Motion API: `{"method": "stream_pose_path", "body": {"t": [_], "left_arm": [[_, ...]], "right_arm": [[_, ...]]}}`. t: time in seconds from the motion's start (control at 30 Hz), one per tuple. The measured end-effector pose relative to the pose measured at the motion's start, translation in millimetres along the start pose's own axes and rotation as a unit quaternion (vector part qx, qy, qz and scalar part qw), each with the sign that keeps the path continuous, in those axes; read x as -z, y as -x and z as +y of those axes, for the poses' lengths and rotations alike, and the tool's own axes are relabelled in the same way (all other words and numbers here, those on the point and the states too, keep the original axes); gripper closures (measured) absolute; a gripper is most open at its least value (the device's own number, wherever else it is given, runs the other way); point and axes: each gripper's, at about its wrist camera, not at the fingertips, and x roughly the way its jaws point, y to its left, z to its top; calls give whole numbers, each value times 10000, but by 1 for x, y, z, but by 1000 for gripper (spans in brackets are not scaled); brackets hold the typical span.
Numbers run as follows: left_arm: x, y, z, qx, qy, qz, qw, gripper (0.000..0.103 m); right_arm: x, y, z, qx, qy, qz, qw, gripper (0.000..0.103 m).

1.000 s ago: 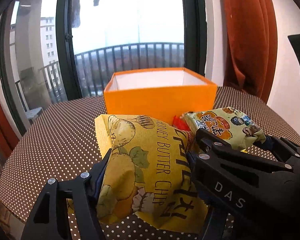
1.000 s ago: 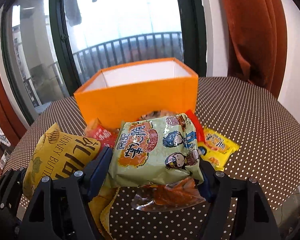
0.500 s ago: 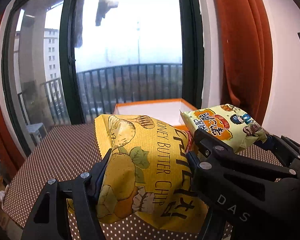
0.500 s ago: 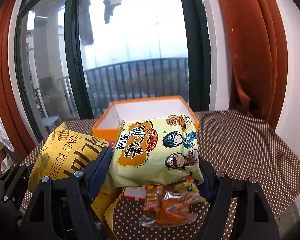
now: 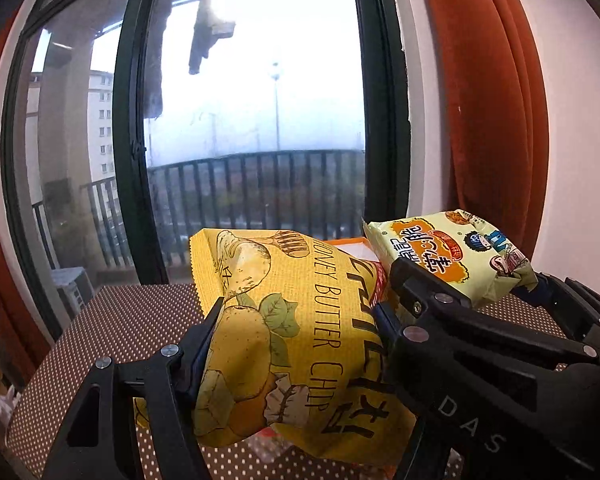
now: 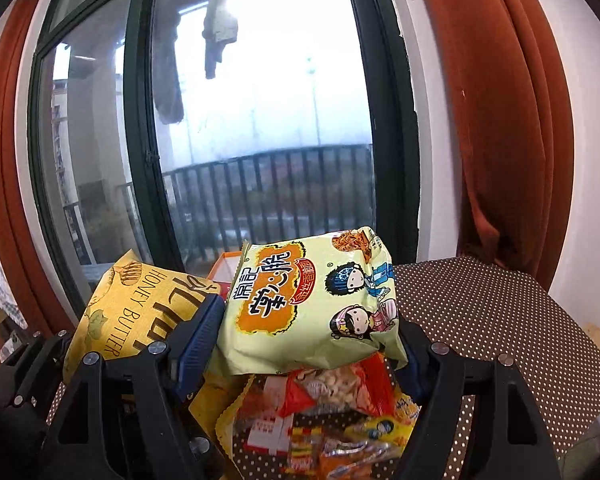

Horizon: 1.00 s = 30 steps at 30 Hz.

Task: Organize snacks
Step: 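Lift both bags and carry them over the orange box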

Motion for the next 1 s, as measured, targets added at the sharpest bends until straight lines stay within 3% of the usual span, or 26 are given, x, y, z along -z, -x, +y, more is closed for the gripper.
{"method": "stream_pose_path", "body": {"t": [0.63,1.0], "left_arm": [[-42,-105,12,-149,-92,36,9998,31],[-57,-194,24,-206,-21,539,9983,31]], "right_arm": [[-51,-114,-14,-74,-102,13,9999,25],[-60,-204,-20,-110,-297,421,9986,25]]}}
